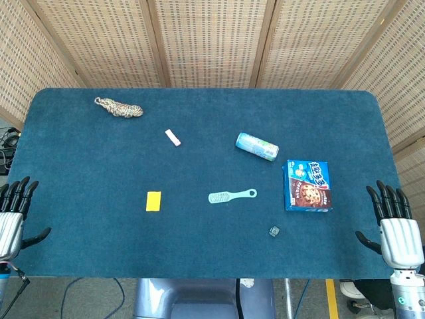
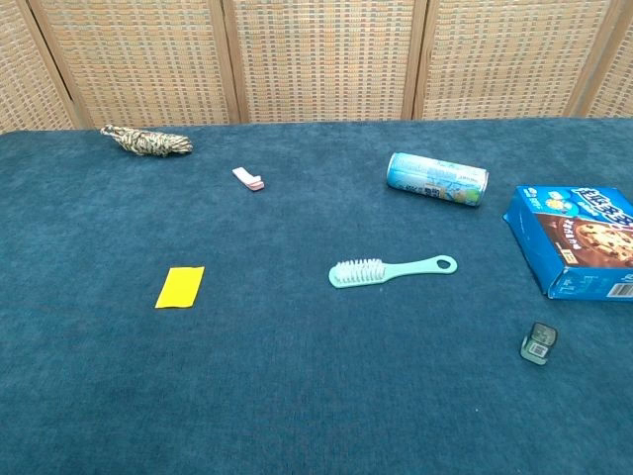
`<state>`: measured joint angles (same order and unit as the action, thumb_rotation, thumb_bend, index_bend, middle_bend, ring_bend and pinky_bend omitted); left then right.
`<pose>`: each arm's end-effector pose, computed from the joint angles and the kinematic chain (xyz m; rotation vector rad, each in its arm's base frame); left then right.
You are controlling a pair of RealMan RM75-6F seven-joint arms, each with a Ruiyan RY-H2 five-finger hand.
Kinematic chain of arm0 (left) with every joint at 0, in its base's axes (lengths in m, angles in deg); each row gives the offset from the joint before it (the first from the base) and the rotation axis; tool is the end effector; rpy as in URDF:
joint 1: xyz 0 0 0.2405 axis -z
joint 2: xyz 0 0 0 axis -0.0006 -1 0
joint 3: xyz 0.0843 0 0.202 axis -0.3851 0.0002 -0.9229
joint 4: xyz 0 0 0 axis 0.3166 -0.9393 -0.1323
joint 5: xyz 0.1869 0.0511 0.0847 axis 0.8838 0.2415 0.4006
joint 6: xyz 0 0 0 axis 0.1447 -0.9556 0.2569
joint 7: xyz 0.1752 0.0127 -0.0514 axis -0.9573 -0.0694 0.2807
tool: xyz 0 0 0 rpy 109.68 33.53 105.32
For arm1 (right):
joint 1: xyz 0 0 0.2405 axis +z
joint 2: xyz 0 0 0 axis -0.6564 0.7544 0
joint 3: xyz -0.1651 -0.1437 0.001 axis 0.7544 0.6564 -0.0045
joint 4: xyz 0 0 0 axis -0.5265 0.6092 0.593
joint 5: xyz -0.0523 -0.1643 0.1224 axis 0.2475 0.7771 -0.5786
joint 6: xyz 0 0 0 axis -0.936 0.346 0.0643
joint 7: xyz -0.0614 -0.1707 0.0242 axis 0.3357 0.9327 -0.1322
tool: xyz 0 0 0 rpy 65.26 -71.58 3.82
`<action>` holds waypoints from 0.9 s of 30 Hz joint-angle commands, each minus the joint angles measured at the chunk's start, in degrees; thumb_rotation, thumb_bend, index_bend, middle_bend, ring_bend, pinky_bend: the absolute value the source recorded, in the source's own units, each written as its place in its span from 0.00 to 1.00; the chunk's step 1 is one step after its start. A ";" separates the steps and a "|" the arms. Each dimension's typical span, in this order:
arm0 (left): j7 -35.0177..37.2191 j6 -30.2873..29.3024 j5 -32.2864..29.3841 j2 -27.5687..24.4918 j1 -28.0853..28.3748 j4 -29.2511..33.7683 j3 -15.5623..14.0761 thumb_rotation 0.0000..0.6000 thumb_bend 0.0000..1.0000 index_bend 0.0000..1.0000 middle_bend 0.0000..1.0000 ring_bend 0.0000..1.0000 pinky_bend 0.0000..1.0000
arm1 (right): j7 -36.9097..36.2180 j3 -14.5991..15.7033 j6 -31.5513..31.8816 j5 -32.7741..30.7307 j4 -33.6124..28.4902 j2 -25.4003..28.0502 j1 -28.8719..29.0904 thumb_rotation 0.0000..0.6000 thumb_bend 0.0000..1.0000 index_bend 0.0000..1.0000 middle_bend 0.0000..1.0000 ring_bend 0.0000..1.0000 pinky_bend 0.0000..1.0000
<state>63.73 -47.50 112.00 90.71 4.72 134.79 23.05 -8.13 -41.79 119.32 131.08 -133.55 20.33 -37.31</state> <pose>-0.2703 0.2169 0.1349 -1.3900 -0.7789 -0.8918 -0.2675 -0.2194 0.1451 1.3395 -0.7282 0.9556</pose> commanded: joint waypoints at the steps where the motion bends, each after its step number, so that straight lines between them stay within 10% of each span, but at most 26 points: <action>1: -0.07 -0.39 -0.08 0.08 -0.12 0.08 0.23 1.00 0.13 0.00 0.00 0.00 0.00 | 0.11 0.09 -0.22 0.09 -0.05 -0.05 0.08 1.00 0.00 0.00 0.00 0.00 0.00; 27: -2.53 0.38 -0.92 0.97 0.04 0.27 0.41 1.00 0.05 0.00 0.00 0.00 0.00 | 0.00 -0.37 -0.77 -1.10 -0.79 0.21 0.03 1.00 0.00 0.00 0.00 0.00 0.00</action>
<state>61.21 -47.13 111.09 91.69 4.76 135.07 23.46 -8.12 -42.18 118.56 130.00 -134.32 20.52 -37.29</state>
